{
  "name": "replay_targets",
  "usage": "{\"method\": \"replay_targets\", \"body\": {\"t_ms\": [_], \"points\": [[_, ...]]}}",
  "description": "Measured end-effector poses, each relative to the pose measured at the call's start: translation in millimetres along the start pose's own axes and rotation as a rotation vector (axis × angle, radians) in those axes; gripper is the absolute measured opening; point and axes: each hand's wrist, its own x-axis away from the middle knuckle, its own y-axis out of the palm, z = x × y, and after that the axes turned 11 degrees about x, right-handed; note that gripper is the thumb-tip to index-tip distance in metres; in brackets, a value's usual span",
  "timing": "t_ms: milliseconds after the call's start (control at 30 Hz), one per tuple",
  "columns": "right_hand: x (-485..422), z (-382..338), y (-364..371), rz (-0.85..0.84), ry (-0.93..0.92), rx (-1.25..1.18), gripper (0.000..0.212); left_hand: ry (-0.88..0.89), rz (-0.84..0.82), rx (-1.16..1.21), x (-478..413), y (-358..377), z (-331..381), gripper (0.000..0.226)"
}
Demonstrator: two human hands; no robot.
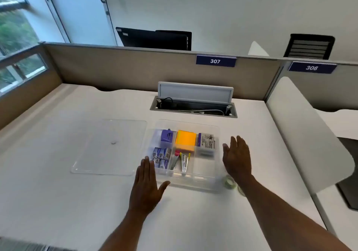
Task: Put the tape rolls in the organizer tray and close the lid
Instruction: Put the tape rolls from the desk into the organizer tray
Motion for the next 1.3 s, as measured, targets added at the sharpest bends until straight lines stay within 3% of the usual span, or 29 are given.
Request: {"method": "replay_targets", "body": {"t_ms": [67,167,267,500,1100,1300], "points": [[3.5,8.3,-0.9,-0.013,0.077,-0.027,0.044,-0.101,-0.003,0.017,14.2,0.8,-4.8,0.093],[8.6,23.9,3.4,-0.147,0.151,0.017,0.060,-0.222,-0.035,-0.016,34.3,11.2,-11.5,0.100],[10.5,24.5,3.0,-0.179,0.201,0.089,0.034,-0.304,-0.079,0.024,37.4,15.5,-11.3,0.108],[4.7,33.3,9.7,-0.461,0.270,0.060,0.033,-0.315,-0.091,-0.042,33.4,24.9,-24.2,0.112],[-8.5,32.1,19.5,-0.467,0.267,-0.069,0.028,-0.317,-0.089,-0.071,34.4,27.9,-27.5,0.106],[-12.1,34.2,21.8,-0.497,0.155,0.041,0.029,-0.317,-0.088,-0.076,34.2,28.8,-27.7,0.104]]}}
